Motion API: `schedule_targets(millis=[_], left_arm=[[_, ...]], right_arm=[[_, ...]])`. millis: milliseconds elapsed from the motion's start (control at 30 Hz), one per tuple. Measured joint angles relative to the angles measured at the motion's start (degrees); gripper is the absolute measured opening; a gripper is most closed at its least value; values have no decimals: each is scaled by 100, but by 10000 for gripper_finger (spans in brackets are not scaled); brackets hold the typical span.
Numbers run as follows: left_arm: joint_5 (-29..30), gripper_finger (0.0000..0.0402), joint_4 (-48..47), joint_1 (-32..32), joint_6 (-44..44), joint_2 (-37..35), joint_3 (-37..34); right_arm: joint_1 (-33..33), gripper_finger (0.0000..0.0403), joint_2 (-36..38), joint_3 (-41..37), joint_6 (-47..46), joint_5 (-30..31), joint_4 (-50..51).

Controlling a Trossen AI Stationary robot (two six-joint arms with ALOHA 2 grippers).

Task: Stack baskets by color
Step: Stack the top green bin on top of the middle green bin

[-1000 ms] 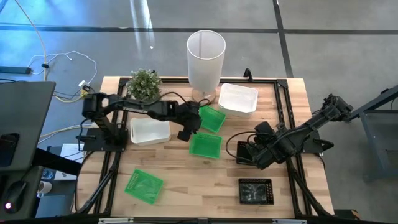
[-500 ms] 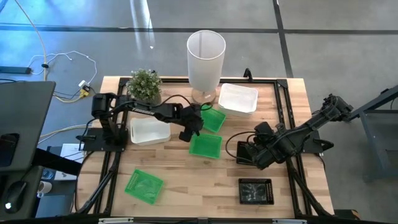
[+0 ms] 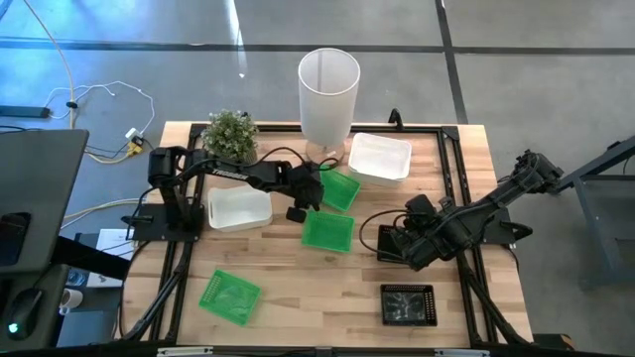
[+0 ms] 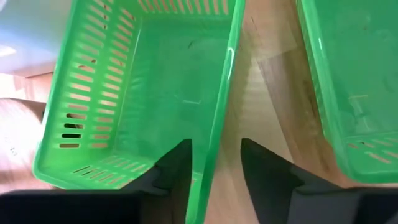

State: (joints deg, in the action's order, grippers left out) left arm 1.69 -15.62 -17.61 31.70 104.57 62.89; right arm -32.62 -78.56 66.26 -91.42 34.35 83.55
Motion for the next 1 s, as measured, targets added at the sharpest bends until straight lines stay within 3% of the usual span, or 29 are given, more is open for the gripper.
schedule_targets(millis=[367,867,1000], left_arm=[[-1,7,-250,0,-57,-6,0],[74,1,-412,132,-1131,-119,-4],[335,1,-510,337,-1307,-269,-5]], right_arm=[[0,83,0,0,0,-4,-22],[0,83,0,0,0,-4,-33],[-2,83,0,0,0,-2,-39]])
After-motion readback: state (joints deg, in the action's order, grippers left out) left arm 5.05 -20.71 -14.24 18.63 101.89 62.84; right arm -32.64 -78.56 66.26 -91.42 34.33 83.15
